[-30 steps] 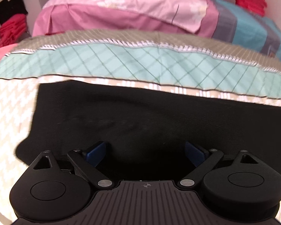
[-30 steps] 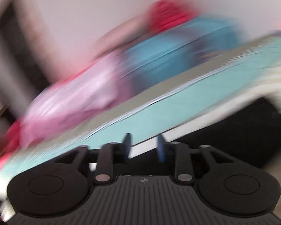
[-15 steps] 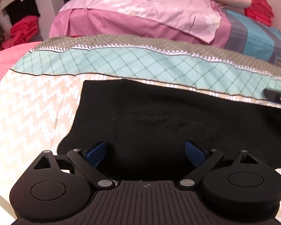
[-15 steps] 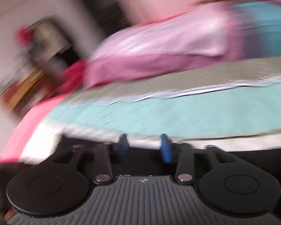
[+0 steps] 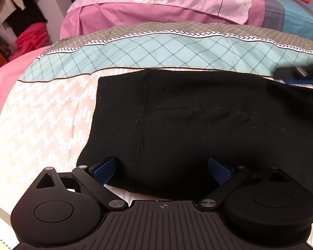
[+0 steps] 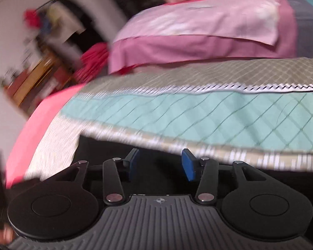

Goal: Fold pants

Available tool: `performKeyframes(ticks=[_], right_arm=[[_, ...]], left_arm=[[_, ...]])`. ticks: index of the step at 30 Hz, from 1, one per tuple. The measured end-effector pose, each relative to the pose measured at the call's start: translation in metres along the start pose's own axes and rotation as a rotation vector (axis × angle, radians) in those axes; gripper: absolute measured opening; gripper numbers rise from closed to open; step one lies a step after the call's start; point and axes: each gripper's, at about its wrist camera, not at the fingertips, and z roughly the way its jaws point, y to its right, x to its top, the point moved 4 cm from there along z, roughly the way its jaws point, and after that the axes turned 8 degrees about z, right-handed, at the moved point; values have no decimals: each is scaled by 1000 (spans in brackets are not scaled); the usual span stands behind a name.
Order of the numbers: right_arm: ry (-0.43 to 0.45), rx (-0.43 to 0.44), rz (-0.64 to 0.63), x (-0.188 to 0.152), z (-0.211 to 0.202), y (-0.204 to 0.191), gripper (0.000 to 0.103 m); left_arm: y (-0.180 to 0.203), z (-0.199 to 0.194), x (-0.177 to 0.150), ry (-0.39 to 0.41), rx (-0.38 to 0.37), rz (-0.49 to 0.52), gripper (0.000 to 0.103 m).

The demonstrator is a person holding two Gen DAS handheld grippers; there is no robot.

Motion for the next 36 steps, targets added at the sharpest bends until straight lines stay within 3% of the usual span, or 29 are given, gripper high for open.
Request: performKeyframes(ticks=[4,10,16,17,18,21,25,29,36], right_arm=[[35,-12,-23,-26,-26,10,59],[101,-52,177,-74,-76,91,61],[330,-61,437,-89,-157,177,57],[372,-78,471,-91,-169,186,61],[425,-145,496,-94,-182,195,72],[555,-280,568,-100,-216,216,75],[600,-279,621,-111,-248,221,75],[627,-334,646,-136,-279,228,80],[631,-454,700,-150,-314,252,82]], left_arm=[[2,3,2,-11,13,7,103],[6,6,4,-25,43,21,103],[9,7,8,-43,68,31,103],[10,6,9,-47,73,35,103],[11,6,10,-51,79,38,103],[13,1,14,-62,90,33,103],[24,-21,22,-5,72,13,103],[45,-31,39,41,18,-7,103],[102,-5,57,8,-55,4,103]])
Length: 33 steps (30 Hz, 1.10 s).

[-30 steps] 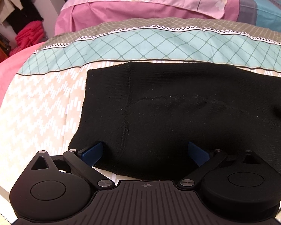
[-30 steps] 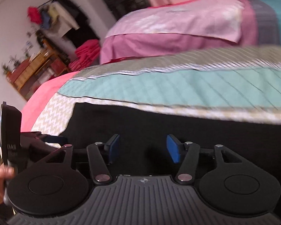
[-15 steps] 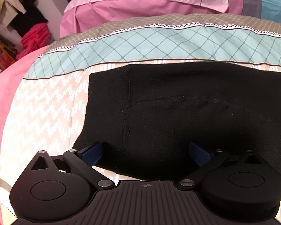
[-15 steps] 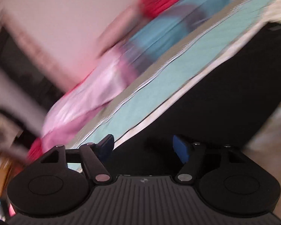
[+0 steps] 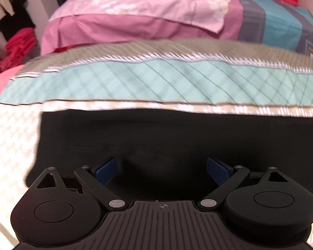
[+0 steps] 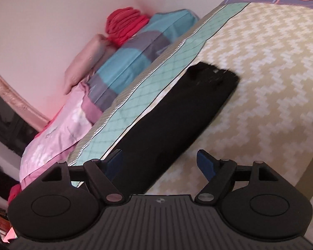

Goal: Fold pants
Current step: 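Move the open right gripper to the end of the folded pant strip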

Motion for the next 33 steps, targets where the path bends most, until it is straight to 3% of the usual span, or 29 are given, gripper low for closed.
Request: performKeyframes(ticks=[4,7,8,9,10,11,12,13,14,17,22,24,30,33], right_arm=[[-38,85,-81,4,3,-12,82],[-151,155,-73,10,29,-12,84],[-145,143,-55,14,38,-4,80],[-118,133,-30,22,41,3,62],[-94,90,-4,31,40,7,50],[-56,39,-1,37,35,9,51],[2,-8,-13,41,26,10,59],[58,-71,-30,43,17,11,81],[105,-140,-57,44,7,11,85],[82,-136,-86,37,-11,13,83],[-95,-28,92,15,-4,32,85],[-62,29,97,16,3,28,91],[-5,-12,57,41,39,13,92],[14,-31,50,38,43,10,93]], left_arm=[[16,18,-8,-19,49,18,103],[11,21,-10,-26,23,-21,103],[8,22,-10,-34,15,-34,103],[5,24,-11,-39,12,-43,103],[3,25,-11,-43,3,-52,103],[2,25,-12,-46,-1,-56,103],[2,25,-11,-47,0,-55,103],[3,25,-11,-48,5,-52,103],[4,26,-11,-48,10,-50,103],[5,26,-11,-51,13,-52,103],[4,27,-9,-52,11,-52,103],[4,26,-9,-52,13,-48,103],[5,27,-9,-51,14,-45,103],[5,27,-9,-55,17,-48,103]])
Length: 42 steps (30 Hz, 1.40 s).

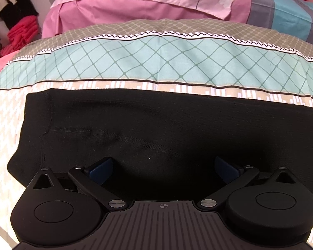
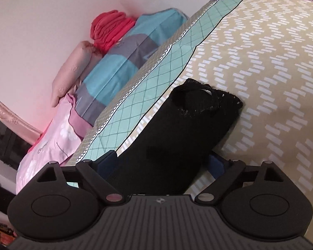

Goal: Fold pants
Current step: 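Move the open right gripper to the end of the folded pant strip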

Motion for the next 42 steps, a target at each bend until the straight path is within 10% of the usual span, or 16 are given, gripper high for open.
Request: performKeyframes(ticks=[5,42], right_arm=[[2,-5,-170,-19,-3,-4,93],[-24,8,-156,-18,9,-14,98]], left_arm=[[2,-1,0,5,6,3,103],[5,-2,0,10,12,29,103]])
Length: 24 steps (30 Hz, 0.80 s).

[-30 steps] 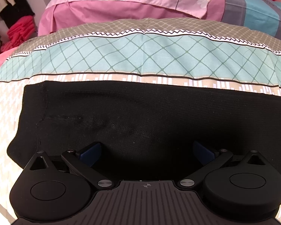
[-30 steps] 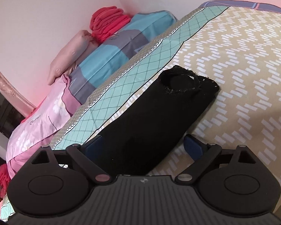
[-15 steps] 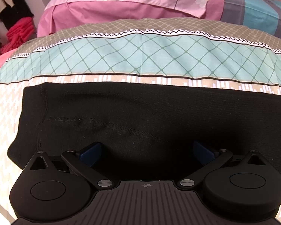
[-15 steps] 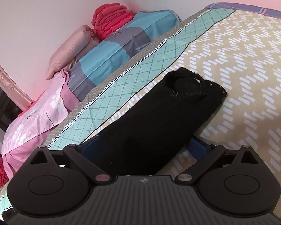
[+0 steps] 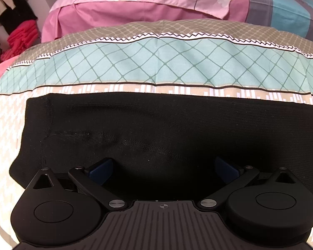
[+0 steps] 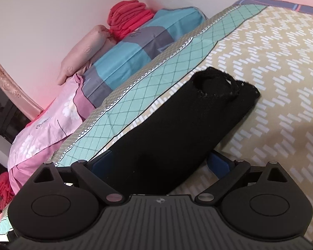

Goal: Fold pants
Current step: 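Move the open right gripper to the end of the folded pant strip, then close the right gripper on the end of the pant strip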

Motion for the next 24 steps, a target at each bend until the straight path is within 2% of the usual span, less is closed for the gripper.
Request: performKeyframes(ticks=[3,5,7,11,14,16,18,20,22,24], right_arm=[[16,-8,-1,7,7,-3,95],[35,-59,-9,10,9,-6,80],[47,-140,-26,12,12,-5,28],[62,-149,-21,13,4,-8,22],[161,-164,-191,3,-19,-42,21],[250,-163,-372,-14,-37,-78,21],[336,-123,-577,-43,-52,-119,21],[383,-44,-767,-85,-62,-160,21],[394,40,-948,-140,-62,-196,23],[363,130,-1140,-202,-51,-221,24]], left_arm=[[1,0,0,2,3,4,103],[1,0,0,3,5,4,103],[2,0,0,1,4,5,103],[0,-6,4,-9,-7,7,103],[-5,-23,5,16,-24,2,103],[-12,-39,4,56,-32,-5,103],[-19,-53,4,83,-25,-3,103],[-28,-63,2,102,-8,-1,103],[-37,-71,1,112,0,-3,103],[-47,-76,-3,113,7,-6,103]])
